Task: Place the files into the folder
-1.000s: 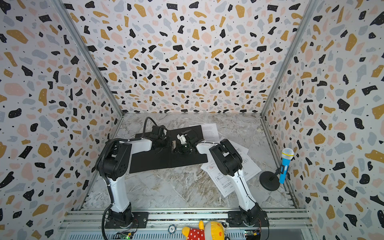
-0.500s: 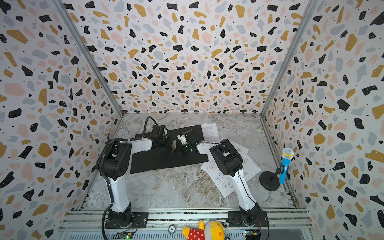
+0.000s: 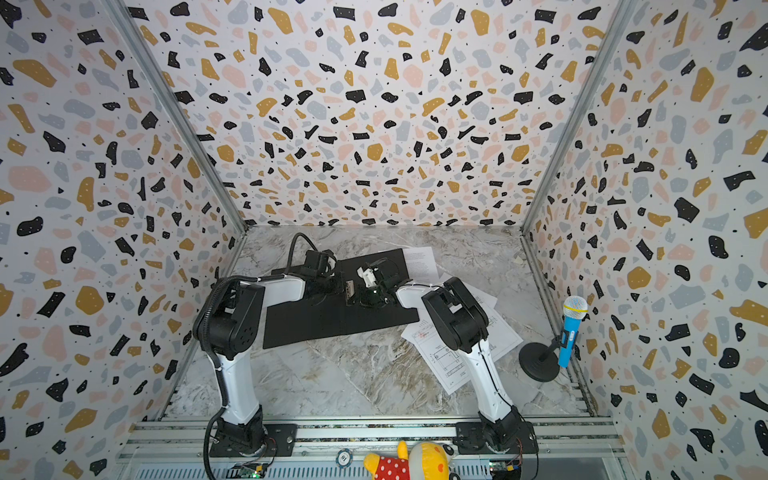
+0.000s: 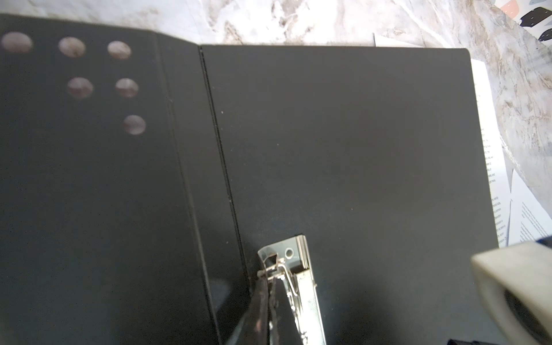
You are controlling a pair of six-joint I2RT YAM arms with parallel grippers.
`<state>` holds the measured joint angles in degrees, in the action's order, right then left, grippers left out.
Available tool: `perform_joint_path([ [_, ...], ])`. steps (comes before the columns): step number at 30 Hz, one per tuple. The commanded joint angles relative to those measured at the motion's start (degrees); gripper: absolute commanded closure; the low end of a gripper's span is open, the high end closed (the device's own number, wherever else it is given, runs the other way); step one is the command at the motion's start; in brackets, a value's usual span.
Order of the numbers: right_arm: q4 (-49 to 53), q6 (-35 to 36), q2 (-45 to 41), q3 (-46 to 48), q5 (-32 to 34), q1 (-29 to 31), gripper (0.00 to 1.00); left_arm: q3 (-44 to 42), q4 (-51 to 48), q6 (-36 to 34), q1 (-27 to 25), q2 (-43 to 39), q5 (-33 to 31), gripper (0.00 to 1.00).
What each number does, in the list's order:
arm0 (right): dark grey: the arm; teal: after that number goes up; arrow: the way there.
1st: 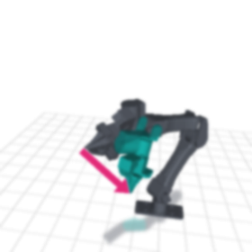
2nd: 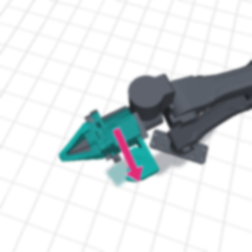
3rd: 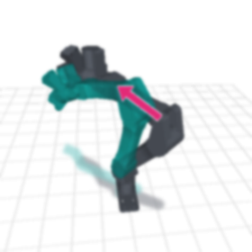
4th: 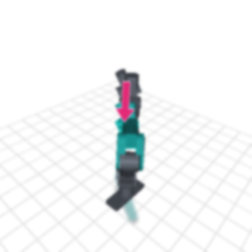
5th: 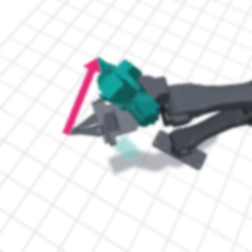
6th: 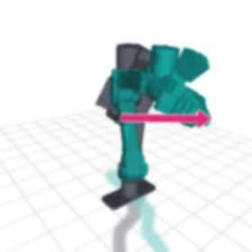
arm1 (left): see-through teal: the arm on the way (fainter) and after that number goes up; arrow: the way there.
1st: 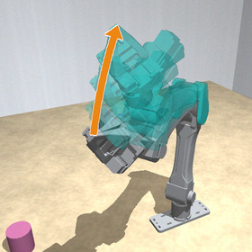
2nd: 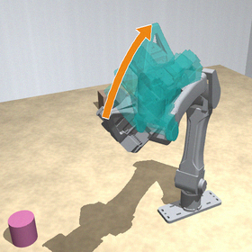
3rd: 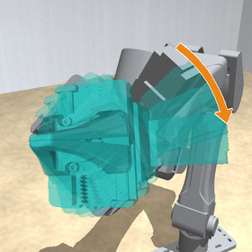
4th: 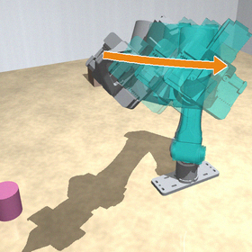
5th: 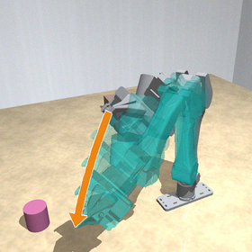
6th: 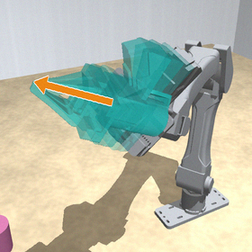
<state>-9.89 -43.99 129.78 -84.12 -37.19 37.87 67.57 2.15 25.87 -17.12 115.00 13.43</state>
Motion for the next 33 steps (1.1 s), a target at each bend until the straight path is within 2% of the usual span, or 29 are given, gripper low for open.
perform_joint_path([
  [1, 2.27, 0.83, -2.96, 1.07, -0.51, -0.50, 1.00, 0.20, -2.33, -1.70, -0.37, 1.84, 0.88, 0.98],
  [7, 1.51, 0.53, -4.05, 0.93, -0.71, -0.55, 0.98, 0.10, -2.17, -2.03, -0.37, 1.61, 0.93, 0.98],
  [13, 0.16, 0.39, -6.86, 0.97, -1.22, -0.55, 0.69, 0.09, -2.18, -2.32, -0.37, 2.33, 0.80, 0.98],
  [16, -0.16, 0.93, -8.84, 2.08, -0.91, -1.00, 0.62, 0.13, -2.23, -2.54, -0.37, 2.51, 0.76, 0.98],
  [20, -1.71, 2.28, -12.85, 6.57, 0.73, -2.17, 0.48, 0.21, -2.35, -2.58, -0.06, 2.69, 1.14, 0.98],
  [28, 4.21, 12.63, -18.35, 16.39, 7.54, -7.16, 0.42, 0.87, -2.16, -2.15, 0.38, 2.33, 3.06, 0.98],
  [33, 5.14, 15.55, -18.25, 20.89, 9.86, -9.50, 0.41, 2.21, -2.39, -1.52, 0.65, 2.58, 5.40, 0.98],
])
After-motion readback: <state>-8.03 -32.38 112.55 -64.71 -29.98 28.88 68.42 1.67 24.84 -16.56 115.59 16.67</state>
